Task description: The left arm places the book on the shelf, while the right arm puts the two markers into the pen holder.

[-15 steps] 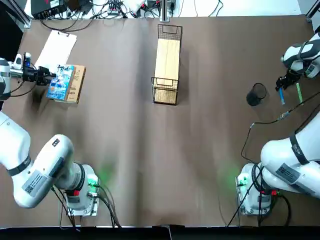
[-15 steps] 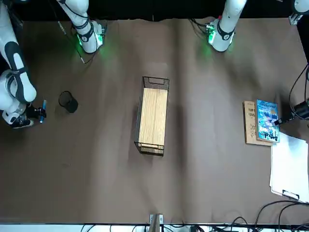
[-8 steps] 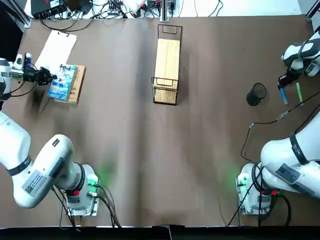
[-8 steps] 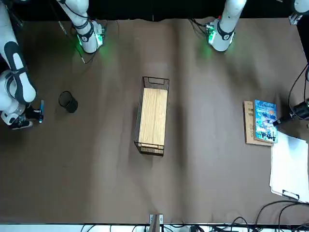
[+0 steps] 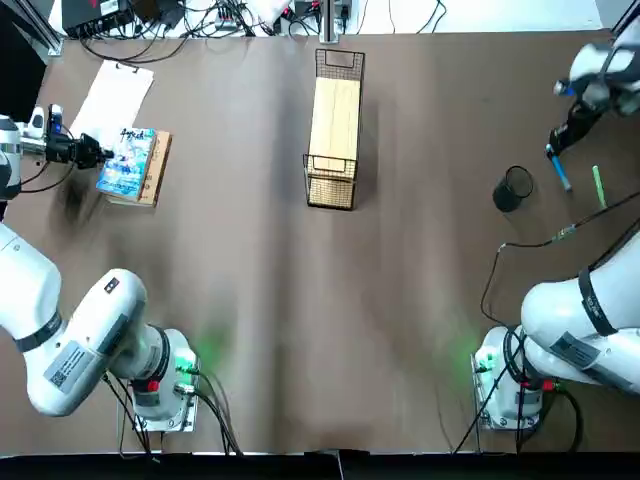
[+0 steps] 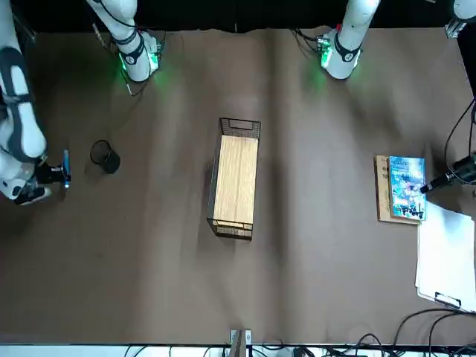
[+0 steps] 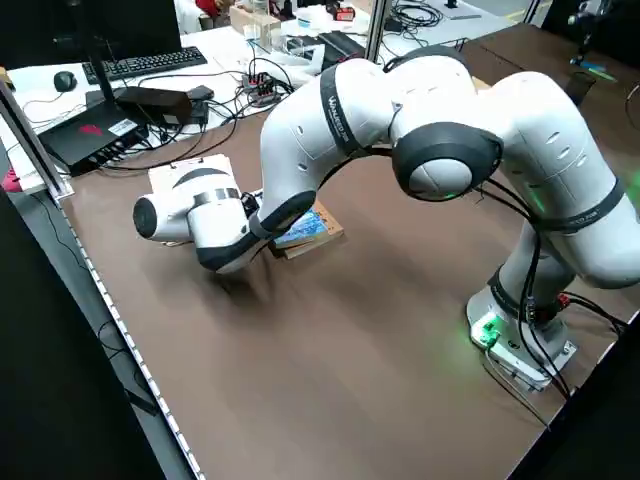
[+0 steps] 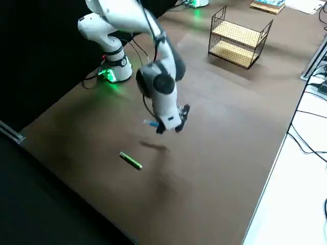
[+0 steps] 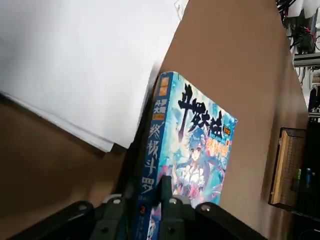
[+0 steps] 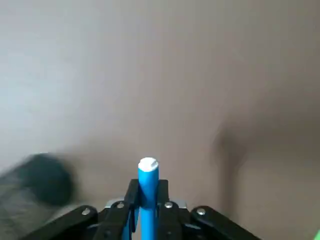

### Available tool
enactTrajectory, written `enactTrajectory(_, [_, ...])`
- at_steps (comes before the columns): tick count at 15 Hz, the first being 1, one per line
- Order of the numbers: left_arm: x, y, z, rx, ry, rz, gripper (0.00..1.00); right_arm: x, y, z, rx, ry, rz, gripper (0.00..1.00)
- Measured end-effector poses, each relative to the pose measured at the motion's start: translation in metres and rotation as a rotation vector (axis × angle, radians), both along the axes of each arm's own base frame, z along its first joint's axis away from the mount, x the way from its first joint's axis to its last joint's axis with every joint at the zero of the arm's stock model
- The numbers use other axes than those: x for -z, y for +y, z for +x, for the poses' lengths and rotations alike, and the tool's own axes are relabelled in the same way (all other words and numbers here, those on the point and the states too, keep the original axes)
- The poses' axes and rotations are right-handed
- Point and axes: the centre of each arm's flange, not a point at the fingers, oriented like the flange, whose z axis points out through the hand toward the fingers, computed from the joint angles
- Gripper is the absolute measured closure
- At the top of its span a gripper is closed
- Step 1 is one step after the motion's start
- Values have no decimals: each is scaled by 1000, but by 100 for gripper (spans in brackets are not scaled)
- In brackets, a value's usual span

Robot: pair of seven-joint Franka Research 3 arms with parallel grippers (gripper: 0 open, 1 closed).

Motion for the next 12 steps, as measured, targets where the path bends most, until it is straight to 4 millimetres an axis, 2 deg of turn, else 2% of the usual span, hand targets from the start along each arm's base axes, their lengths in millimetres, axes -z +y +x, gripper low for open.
enactTrajectory(2, [-11,2,3,-1,-6,7,78,-42,19,4,31,3,129,82])
enactTrajectory(4, [-30,3,7,-8,3,1,78,-63,37,3,46,-12,261,82])
enactTrajectory(6, [-51,0,9,-15,28,-23,79,-67,53,1,12,-28,415,82])
enactTrajectory(8, [-67,0,10,-24,33,-33,80,-66,56,-6,-51,-83,595,82])
enactTrajectory(10, [-75,3,9,-49,25,-55,80,-63,43,-18,-104,-173,759,82])
enactTrajectory(12, [-78,9,5,-93,-1,-104,80,-47,25,-32,-155,-280,886,82])
